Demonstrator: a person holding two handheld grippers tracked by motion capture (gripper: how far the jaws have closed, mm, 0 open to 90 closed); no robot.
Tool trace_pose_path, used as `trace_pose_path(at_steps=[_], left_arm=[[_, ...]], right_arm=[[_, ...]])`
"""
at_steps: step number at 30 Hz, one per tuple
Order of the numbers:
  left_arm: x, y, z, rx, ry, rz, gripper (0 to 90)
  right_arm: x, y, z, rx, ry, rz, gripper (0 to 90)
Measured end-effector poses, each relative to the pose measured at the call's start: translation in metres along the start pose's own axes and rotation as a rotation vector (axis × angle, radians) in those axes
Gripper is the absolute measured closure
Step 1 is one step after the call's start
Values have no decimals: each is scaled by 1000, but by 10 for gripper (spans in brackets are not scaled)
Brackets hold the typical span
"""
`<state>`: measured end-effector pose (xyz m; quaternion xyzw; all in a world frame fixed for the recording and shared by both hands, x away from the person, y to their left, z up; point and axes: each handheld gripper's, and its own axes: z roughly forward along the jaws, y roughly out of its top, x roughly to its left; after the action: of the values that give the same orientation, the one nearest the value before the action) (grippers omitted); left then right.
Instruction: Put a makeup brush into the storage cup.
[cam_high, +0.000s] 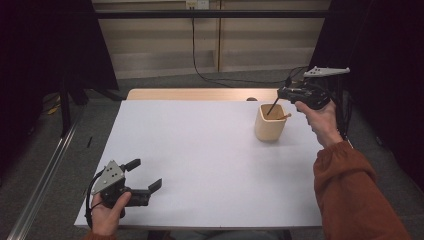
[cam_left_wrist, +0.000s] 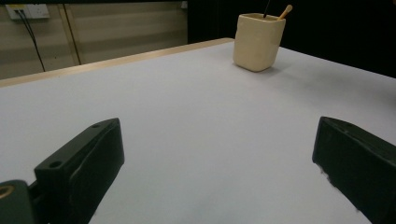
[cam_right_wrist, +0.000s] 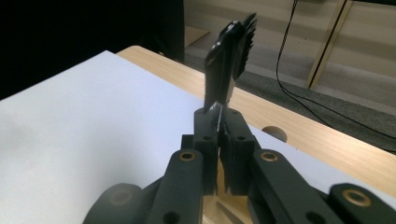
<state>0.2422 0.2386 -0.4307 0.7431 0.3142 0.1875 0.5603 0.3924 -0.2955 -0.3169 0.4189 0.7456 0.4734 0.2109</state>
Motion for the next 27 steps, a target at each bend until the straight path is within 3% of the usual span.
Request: trace_pose_path(at_steps=[27], left_arm=[[3,-1,-1,11,4,-2,23]], right_arm=[[-10,-31,18,32,23,48,858]])
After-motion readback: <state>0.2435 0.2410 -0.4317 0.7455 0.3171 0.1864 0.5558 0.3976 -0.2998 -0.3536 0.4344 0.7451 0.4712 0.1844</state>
